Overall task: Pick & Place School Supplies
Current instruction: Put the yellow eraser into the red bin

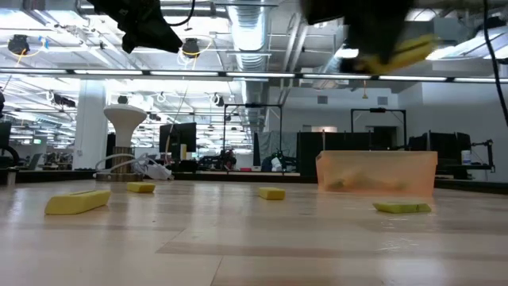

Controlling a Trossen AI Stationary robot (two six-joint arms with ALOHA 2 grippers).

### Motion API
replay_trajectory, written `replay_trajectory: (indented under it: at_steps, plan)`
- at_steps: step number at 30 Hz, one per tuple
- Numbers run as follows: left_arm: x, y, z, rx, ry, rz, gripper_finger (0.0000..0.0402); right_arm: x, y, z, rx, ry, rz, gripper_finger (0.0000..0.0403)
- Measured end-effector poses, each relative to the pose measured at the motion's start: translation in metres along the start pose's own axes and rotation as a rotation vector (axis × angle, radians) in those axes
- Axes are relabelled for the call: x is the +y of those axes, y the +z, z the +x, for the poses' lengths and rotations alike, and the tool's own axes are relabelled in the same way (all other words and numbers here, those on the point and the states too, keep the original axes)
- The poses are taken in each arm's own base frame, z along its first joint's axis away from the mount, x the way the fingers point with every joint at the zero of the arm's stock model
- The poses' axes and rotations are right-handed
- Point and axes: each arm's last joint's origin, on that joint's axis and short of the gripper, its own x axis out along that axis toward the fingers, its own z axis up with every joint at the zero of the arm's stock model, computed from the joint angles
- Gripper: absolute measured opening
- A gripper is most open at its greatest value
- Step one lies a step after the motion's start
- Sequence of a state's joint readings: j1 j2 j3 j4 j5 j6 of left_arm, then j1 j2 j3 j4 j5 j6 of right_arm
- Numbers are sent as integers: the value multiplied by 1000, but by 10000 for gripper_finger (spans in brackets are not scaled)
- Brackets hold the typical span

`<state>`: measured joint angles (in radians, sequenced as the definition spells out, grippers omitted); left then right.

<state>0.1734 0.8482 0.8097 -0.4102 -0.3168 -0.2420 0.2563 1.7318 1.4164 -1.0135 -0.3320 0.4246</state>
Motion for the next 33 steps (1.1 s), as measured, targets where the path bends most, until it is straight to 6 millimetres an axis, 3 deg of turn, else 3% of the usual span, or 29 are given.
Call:
replay_trajectory:
  at_steps: [7,15,33]
  plan:
    - [0,0,0,-2,-1,0,92,39,-58,21,76,17,167,21]
    - [0,1,0,-8,-2,-4,92,67,-105,43,61,39,350,21]
    - [0,1,0,-5,-8,-33,92,83,-161,85,101,33,493,21]
